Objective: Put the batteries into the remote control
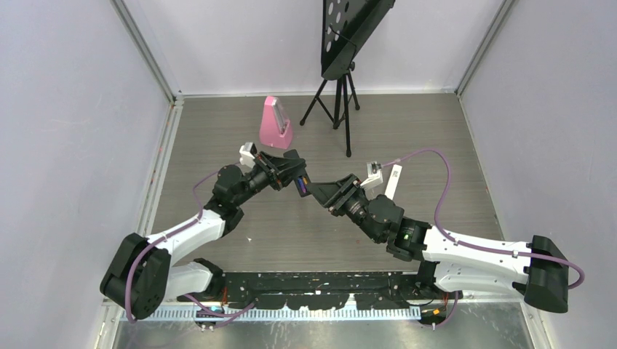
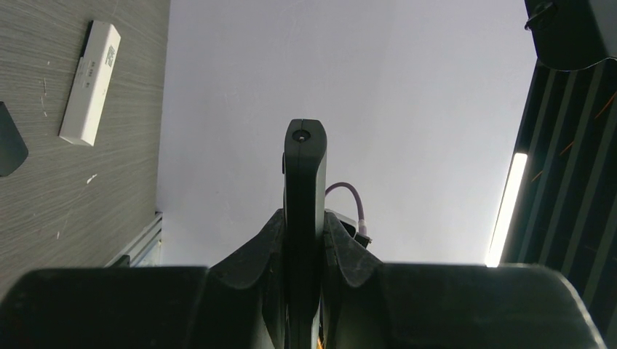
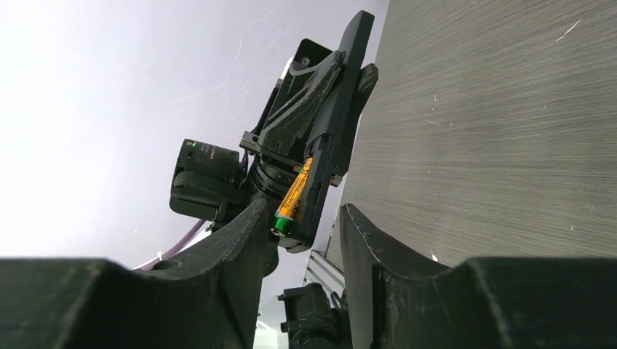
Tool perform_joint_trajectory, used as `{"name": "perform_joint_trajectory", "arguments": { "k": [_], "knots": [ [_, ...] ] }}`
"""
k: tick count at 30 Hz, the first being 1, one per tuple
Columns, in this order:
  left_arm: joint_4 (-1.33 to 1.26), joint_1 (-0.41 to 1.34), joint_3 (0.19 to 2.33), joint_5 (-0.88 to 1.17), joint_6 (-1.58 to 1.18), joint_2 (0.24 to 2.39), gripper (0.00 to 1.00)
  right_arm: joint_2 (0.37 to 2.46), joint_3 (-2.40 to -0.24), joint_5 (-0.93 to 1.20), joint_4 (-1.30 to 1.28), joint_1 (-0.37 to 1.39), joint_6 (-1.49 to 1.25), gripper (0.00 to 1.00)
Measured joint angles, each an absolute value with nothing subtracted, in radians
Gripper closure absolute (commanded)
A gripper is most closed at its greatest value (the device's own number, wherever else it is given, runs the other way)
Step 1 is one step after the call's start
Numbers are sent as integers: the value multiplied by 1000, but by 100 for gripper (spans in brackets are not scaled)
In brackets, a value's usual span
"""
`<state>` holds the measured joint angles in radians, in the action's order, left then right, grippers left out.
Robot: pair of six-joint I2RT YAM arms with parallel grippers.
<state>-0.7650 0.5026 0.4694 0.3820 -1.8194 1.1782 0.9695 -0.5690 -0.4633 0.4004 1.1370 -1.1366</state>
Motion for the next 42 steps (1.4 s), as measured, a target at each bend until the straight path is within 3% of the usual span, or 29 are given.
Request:
{"name": "perform_joint_trajectory", "arguments": {
  "k": [9, 17, 33, 42],
  "knots": [
    [-770, 501, 477, 397, -1815, 1187, 100, 995, -592, -471, 369, 1135, -1164, 59],
    [-770, 501, 486, 423, -1794, 1201, 100, 1009, -599, -469, 354, 1116, -1214, 74],
    [-687, 496, 487, 448, -1628, 1121, 100, 1069, -692, -396, 231, 1082, -1203, 71],
    [-661, 495, 488, 484, -1562, 1105, 100, 1068, -696, -316, 223, 1077, -1081, 85]
  ]
}}
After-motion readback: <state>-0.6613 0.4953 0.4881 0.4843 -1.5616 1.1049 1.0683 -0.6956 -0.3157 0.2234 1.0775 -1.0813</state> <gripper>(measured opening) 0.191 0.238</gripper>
